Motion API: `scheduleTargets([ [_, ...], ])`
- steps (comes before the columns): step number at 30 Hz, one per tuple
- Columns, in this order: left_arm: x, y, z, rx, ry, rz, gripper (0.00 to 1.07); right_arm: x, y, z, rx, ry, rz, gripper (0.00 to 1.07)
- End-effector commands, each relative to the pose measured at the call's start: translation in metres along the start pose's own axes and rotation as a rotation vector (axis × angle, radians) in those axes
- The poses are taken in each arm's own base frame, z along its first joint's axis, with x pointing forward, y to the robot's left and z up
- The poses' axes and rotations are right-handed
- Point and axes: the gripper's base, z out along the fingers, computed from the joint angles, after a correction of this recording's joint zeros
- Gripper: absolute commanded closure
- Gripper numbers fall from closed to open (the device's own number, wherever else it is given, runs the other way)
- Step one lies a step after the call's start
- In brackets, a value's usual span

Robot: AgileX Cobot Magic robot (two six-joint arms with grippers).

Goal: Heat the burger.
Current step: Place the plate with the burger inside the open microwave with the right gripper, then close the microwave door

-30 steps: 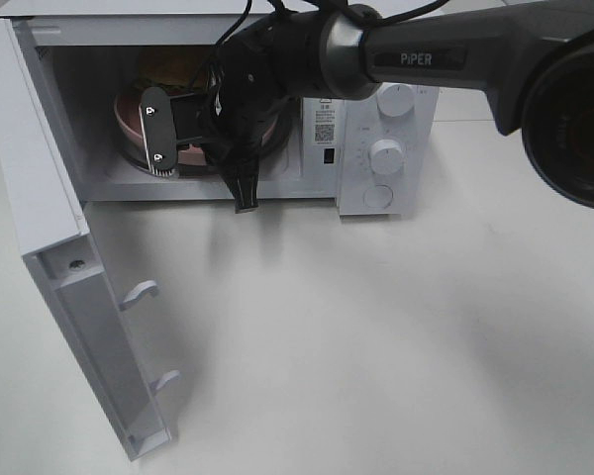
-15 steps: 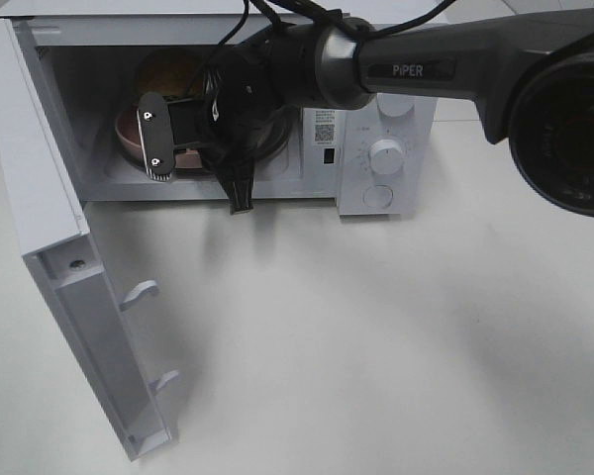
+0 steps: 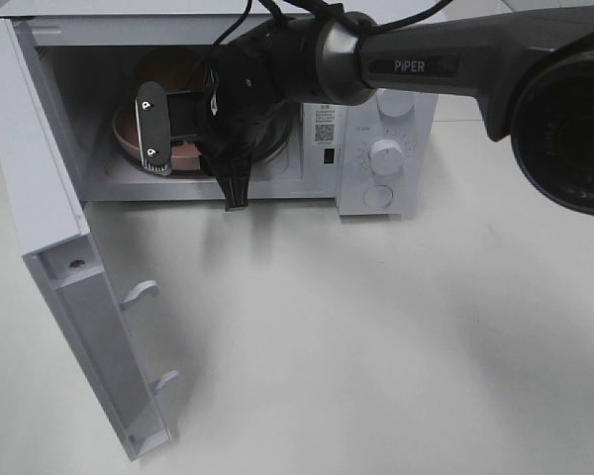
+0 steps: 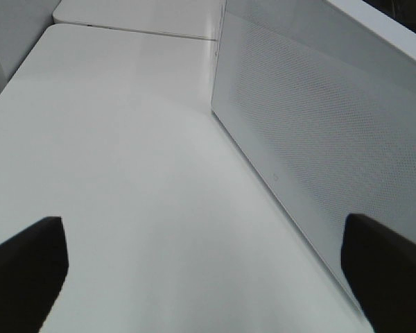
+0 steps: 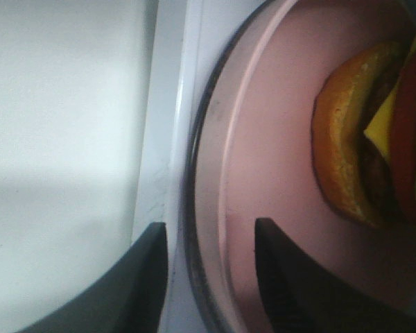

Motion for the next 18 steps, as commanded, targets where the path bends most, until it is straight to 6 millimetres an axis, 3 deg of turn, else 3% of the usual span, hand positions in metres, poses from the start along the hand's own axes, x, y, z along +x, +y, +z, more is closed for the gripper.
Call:
scheduleTargets([
  [1,0.002,-0.001,-0.001,0.000,-0.013,-0.005,0.07,0.000,-0.006,-0.010,-0.004,0.005,0.014,0.62],
  [10,0.002,-0.001,-0.001,0.000,-0.013,-0.005,0.07,0.003,0.003,-0.021,-0.005,-0.006,0.011,0.44],
  [12,0.002,-0.001,-0.001,0.000,-0.013,-0.005,0.07,0.005,0.007,-0.032,0.021,-0.028,0.007,0.35],
  [18,0.002,-0.001,-0.001,0.000,-0.013,-0.005,0.07,0.008,0.014,-0.045,0.027,-0.038,0.004,0.30],
])
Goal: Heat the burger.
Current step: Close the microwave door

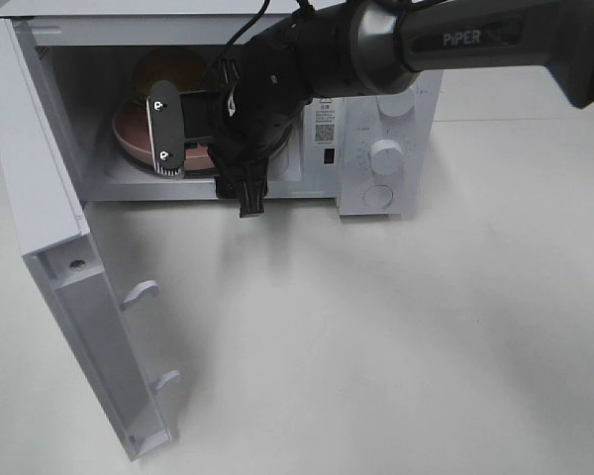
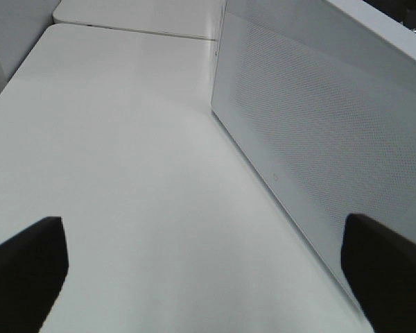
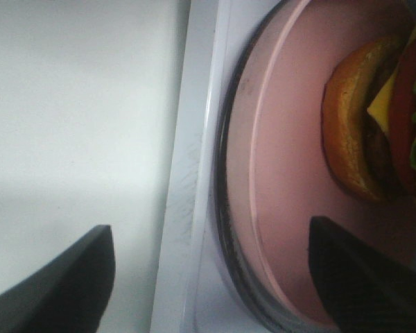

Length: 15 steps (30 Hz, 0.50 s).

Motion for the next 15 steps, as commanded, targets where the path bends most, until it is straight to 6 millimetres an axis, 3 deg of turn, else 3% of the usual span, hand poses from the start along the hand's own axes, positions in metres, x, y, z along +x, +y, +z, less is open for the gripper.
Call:
scheduleTargets([
  [1,0.002,-0.001,-0.001,0.000,-0.013,-0.005,0.07,0.001,0.000,-0.014,0.021,-0.014,0.002,0.30],
  [15,0.002,-0.001,-0.001,0.000,-0.013,-0.005,0.07,0.015,0.026,-0.063,0.025,-0.022,-0.030,0.31],
])
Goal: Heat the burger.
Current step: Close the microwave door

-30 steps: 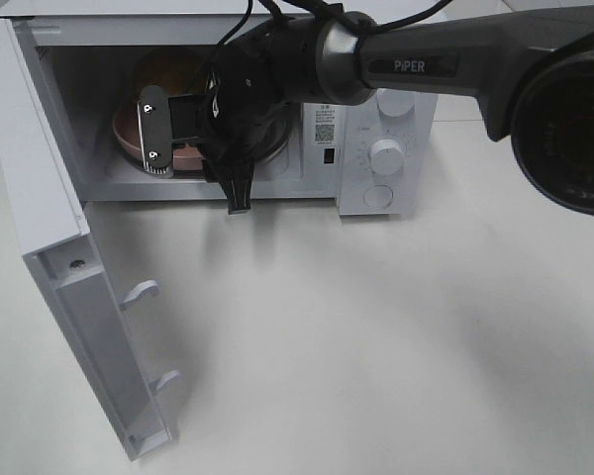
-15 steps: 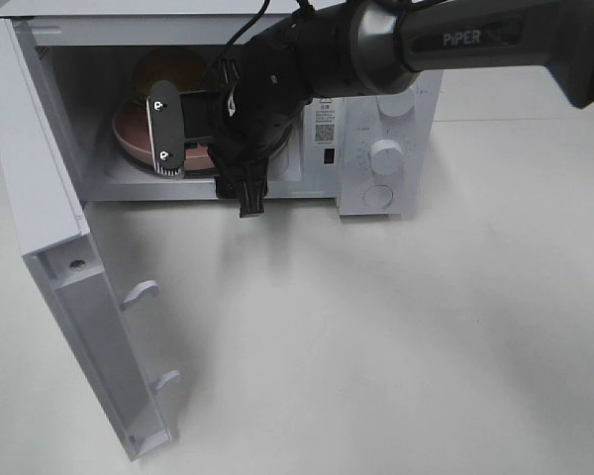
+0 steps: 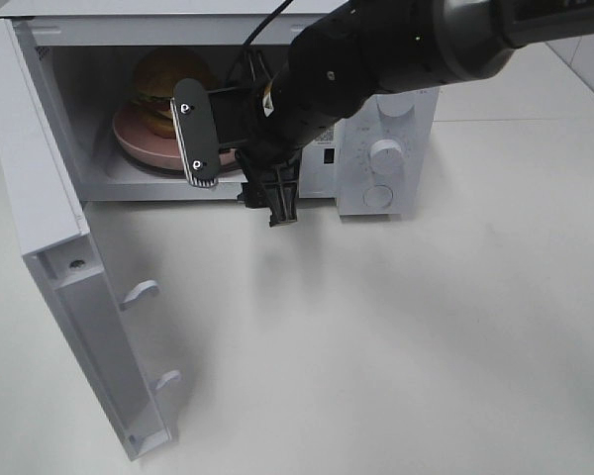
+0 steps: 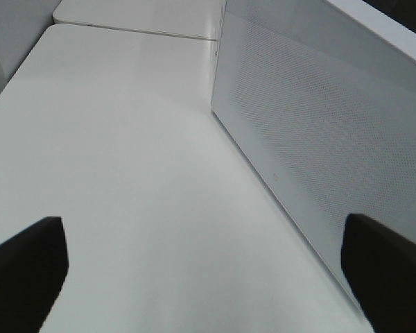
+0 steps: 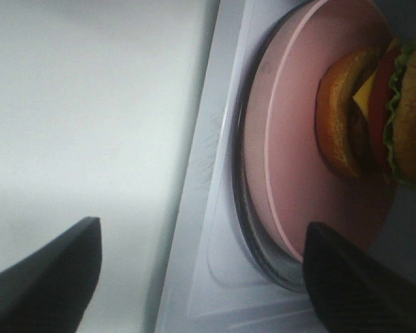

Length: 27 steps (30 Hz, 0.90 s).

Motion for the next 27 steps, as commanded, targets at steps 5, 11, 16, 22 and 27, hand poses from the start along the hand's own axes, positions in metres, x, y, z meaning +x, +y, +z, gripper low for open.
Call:
scheduleTargets([
  [5,0.002,-0.001,-0.001,0.000,-0.013,-0.005,0.07,0.009,0.018,-0.037,0.004,-0.005,-0.007,0.31],
  [11,0.002,-0.001,-0.001,0.000,-0.013,-0.005,0.07,0.015,0.030,-0.063,0.007,-0.008,0.031,0.31],
  [16,0.002,-0.001,-0.001,0.000,-0.013,-0.005,0.07,0.022,0.044,-0.090,0.014,-0.012,0.123,0.31],
  [22,0.002,-0.001,-0.001,0.000,-0.013,-0.005,0.07,0.029,0.057,-0.113,0.022,-0.016,0.207,0.31],
  [27,0.002,-0.001,-0.001,0.000,-0.013,-0.005,0.07,0.036,0.074,-0.131,0.016,-0.012,0.319,0.31],
])
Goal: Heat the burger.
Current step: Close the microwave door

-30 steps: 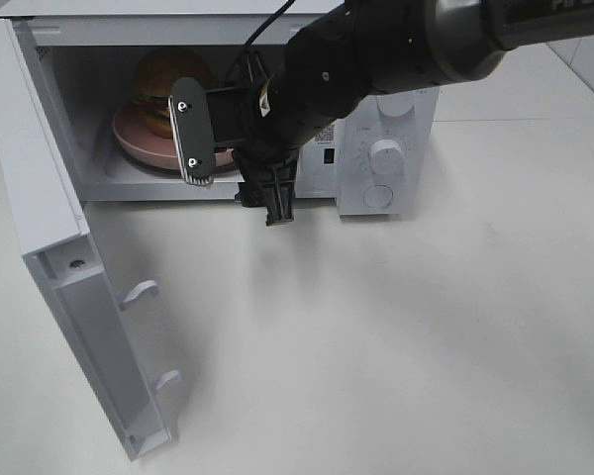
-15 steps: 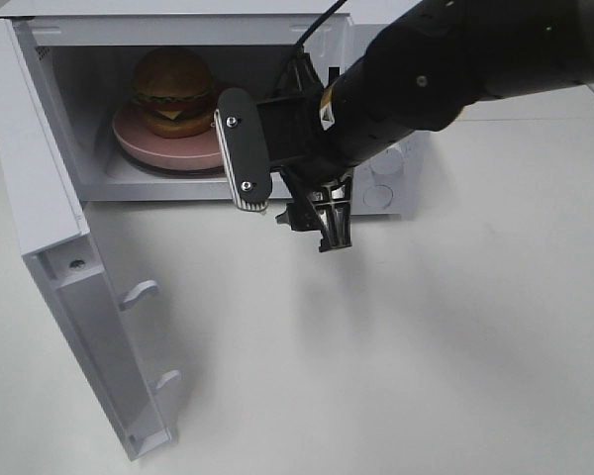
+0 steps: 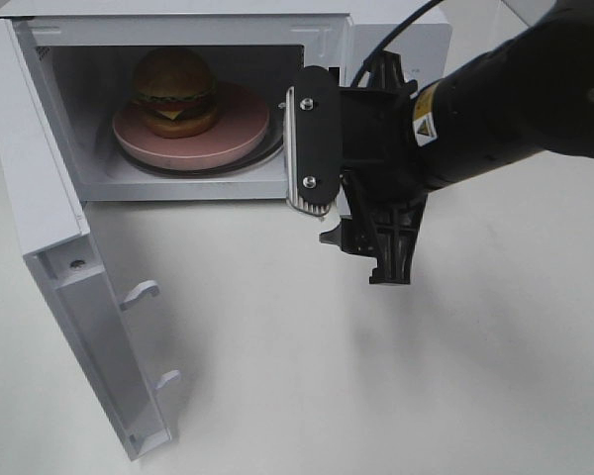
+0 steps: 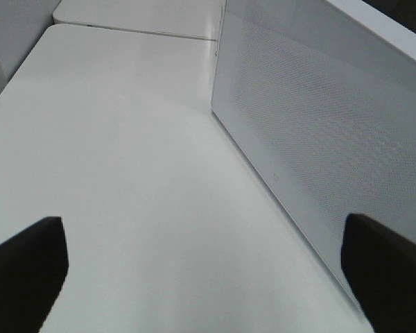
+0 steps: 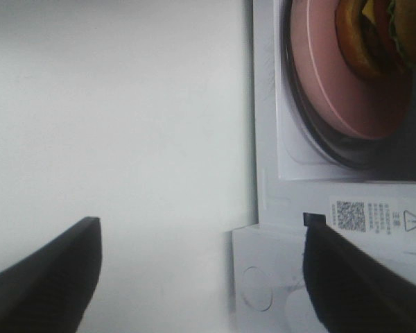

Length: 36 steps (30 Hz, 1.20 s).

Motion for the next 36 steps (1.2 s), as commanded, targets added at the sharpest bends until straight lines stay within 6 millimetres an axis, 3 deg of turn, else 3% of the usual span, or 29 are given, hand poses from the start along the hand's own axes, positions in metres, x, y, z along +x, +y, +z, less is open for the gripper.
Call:
scheduleTargets([
  [1,0.002,-0.001,-0.001,0.000,-0.013,-0.005,0.07,0.009,0.011,-0.017,0.003,0.003,0.133,0.31],
  [9,0.002,-0.001,-0.001,0.000,-0.013,-0.005,0.07,0.025,0.028,-0.040,-0.030,0.065,0.378,0.31],
  [22,0.002,-0.001,-0.001,0.000,-0.013,-0.005,0.07,0.040,0.038,-0.069,-0.071,0.232,0.688,0.31],
  [36,0.002,-0.001,-0.001,0.000,-0.013,-0.005,0.07,0.086,0.036,-0.093,-0.065,0.468,1.093,0.31],
])
